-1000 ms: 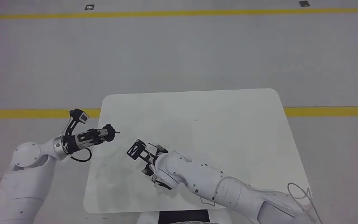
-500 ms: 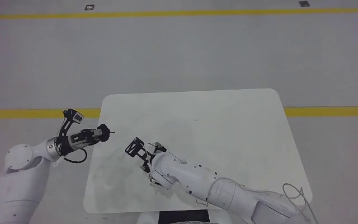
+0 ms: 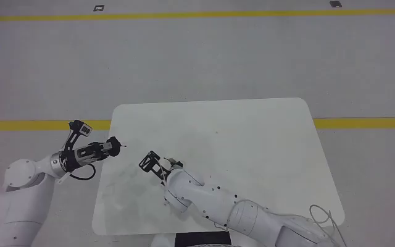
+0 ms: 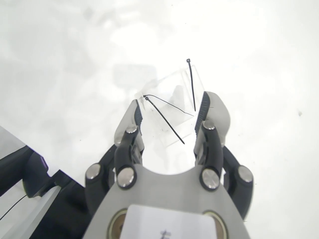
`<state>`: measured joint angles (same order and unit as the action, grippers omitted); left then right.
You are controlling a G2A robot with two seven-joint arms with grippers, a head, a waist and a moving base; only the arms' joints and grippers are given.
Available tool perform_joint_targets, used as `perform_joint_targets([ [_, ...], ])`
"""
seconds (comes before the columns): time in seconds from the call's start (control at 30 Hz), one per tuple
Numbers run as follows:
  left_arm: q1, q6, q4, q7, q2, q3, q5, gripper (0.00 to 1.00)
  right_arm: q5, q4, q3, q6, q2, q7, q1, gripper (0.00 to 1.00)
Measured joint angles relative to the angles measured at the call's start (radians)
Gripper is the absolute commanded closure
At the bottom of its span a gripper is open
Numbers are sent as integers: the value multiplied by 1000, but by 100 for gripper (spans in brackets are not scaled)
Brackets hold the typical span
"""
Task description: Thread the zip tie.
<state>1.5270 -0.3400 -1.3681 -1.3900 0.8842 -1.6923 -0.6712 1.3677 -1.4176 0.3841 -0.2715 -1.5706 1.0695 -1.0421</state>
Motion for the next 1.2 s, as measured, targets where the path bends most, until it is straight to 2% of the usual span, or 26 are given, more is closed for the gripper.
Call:
perform_joint_targets([
  [0.17,0,0,0,0,0,0,0,100,63,22,-6,-18,-15,22,-7,67],
  [0.4,0,0,0,0,0,0,0,100,99,78,-6,-19,-45,12,-6,78],
  [0.53,0,0,0,0,0,0,0,100,115,118,-7,-21,-66,8,-2,81],
  [1.2,0,0,0,0,0,0,0,100,150,272,21,-11,-149,-1,13,80],
])
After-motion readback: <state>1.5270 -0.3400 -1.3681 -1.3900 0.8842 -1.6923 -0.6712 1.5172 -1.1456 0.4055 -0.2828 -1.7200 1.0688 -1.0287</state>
